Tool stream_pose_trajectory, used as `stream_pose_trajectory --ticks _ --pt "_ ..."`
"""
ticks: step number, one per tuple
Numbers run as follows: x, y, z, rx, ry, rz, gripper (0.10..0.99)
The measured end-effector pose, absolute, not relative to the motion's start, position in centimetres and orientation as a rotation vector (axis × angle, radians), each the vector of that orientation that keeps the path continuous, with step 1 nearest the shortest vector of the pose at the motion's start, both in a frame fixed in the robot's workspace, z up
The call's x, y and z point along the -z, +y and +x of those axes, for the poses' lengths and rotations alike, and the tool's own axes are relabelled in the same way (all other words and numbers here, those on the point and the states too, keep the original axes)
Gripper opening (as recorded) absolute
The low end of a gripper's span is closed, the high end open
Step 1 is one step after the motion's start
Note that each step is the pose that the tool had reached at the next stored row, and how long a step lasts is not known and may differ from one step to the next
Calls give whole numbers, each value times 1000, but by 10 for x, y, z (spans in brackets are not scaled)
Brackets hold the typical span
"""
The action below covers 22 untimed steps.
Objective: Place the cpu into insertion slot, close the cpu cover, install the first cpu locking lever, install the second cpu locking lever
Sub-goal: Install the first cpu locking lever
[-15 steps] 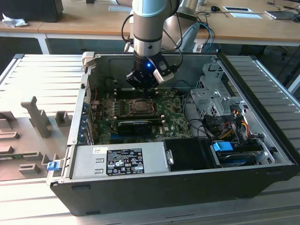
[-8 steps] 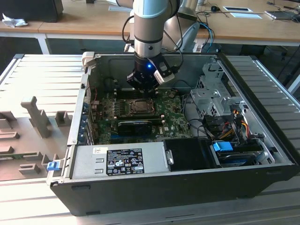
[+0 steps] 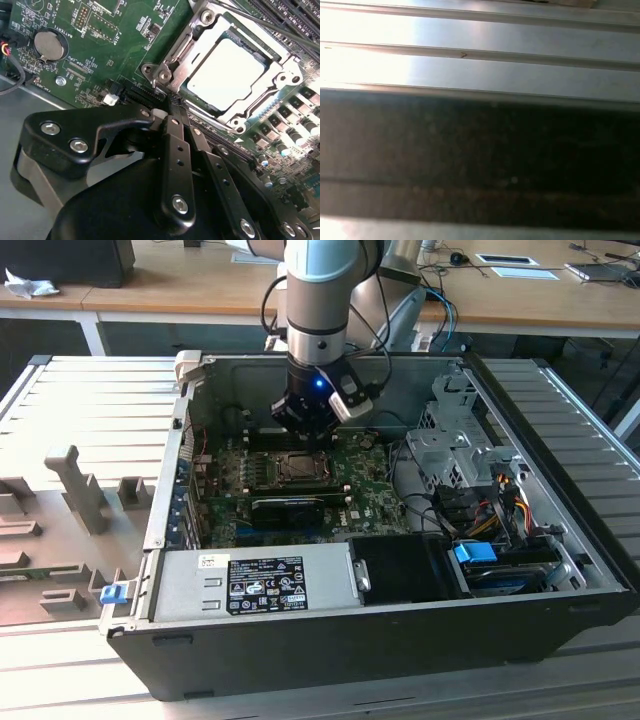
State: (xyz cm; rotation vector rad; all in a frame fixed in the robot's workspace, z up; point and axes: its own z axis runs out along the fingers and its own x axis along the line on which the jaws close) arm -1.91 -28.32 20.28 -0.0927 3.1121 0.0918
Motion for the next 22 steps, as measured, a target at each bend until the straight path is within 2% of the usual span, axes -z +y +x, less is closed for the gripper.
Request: stream_pose_trajectory --ticks 16,22 --pt "-201 -284 -19 -110 3111 -92 106" --pt "-212 -284 -19 -109 3111 -92 106"
